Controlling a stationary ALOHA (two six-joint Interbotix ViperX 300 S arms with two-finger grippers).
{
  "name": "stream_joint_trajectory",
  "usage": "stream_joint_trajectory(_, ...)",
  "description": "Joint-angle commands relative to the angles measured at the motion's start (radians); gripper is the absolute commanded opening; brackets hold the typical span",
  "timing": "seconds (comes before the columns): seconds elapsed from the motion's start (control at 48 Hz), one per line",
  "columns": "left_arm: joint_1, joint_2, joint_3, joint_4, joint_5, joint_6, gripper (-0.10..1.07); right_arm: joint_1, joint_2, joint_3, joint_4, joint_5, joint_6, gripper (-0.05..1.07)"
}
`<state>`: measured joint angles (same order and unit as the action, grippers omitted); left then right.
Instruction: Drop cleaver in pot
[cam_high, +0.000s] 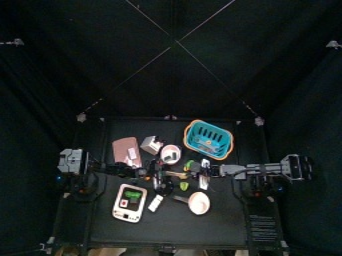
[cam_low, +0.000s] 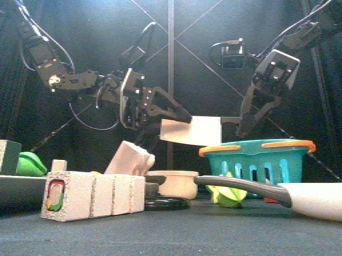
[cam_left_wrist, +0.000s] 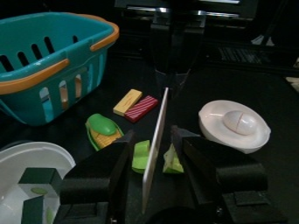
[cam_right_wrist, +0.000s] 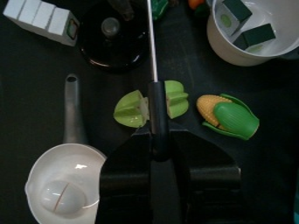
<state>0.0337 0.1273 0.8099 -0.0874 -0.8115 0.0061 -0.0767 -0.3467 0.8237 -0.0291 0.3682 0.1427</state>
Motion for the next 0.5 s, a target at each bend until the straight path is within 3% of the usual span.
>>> stream_joint_trajectory(0.0, -0.009, -0.048, 0.015, -0.002, -0.054, 0.003, 0.77, 0.0, -0.037, -0.018, 0.006, -0.003, -0.002, 0.3)
stream_joint_trajectory(0.208, -0.009, -0.107, 0.074, -0.044, -0.107, 0.0, 0.77, 0.0, -0.041, -0.029, 0.006, 0.026, -0.002, 0.3)
stream_joint_trajectory(0.479, -0.011, -0.112, 0.094, -0.074, -0.117, 0.003, 0.77, -0.002, -0.037, -0.037, 0.006, 0.058, -0.002, 0.3)
